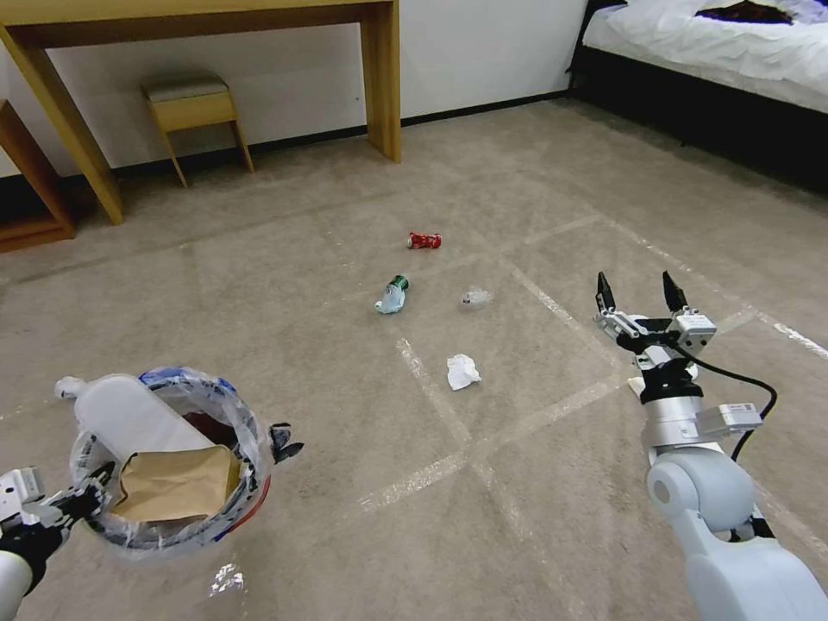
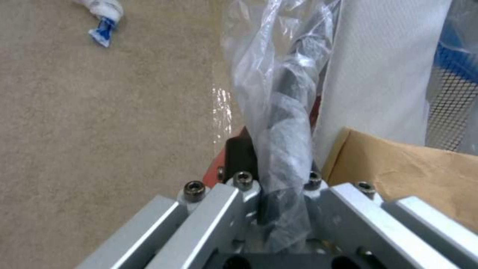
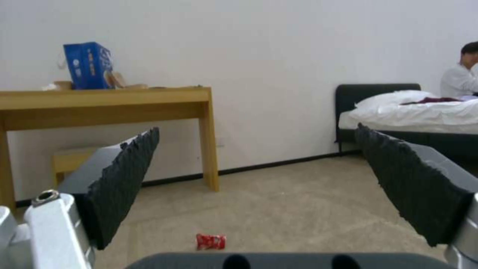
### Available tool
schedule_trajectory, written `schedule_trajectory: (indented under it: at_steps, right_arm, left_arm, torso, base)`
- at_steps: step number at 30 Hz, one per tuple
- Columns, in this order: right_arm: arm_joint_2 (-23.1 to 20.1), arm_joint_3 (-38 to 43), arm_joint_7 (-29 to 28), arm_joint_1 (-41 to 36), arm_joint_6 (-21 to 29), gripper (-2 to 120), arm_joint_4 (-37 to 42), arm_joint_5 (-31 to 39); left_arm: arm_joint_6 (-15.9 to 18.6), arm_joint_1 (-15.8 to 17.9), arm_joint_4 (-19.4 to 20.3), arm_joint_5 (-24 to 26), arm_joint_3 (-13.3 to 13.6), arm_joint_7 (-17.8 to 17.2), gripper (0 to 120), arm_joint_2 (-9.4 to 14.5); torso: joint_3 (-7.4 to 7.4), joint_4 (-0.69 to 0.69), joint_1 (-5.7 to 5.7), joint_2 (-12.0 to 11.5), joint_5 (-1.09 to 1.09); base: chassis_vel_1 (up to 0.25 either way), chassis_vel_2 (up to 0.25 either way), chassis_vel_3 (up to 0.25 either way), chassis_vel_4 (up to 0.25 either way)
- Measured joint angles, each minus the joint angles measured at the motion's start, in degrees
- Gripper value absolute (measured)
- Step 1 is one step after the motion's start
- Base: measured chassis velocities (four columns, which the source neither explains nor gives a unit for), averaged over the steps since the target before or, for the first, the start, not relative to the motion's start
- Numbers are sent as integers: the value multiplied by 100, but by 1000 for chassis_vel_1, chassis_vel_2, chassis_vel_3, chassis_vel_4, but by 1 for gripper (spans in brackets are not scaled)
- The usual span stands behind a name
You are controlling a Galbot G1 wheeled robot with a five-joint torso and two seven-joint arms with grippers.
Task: Pick up the trash bin and place the garbage on the floor into it.
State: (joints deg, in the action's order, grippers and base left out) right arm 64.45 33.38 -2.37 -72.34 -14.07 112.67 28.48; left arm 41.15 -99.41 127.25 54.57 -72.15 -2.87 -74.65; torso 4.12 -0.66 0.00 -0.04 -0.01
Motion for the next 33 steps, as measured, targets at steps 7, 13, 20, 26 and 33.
schedule_trajectory:
  at_steps: [7,13,20,26,33]
  right_arm:
    - [-13,-2,-2,-84,1,100,2,-23]
    - [-28,6,-3,-101,0,100,8,-28]
    - [-27,7,-3,-112,-13,100,-14,-37]
    - [-18,-12,-2,-100,-26,100,-51,-50]
    - [-18,-68,4,-60,-49,100,-110,-70]
  left_arm:
    - [0,-19,-41,-139,-18,110,1,9]
    - [0,-38,-42,-172,-27,146,1,-1]
    - [6,-73,-41,-172,-53,174,1,-15]
    - [12,-96,-35,-174,-81,190,1,-27]
    - [-4,-83,-50,-158,-89,142,1,-43]
  torso:
    - [0,0,0,0,0]
    - [0,0,0,0,0]
    - [0,-1,0,0,0]
    - [1,0,0,0,1]
    - [1,-4,0,0,0]
  base:
    - [0,0,0,0]
    - [-10,-7,-8,-7]
    - [-71,-69,-64,-68]
    - [-104,-93,-82,-97]
    - [-124,-110,-125,-121]
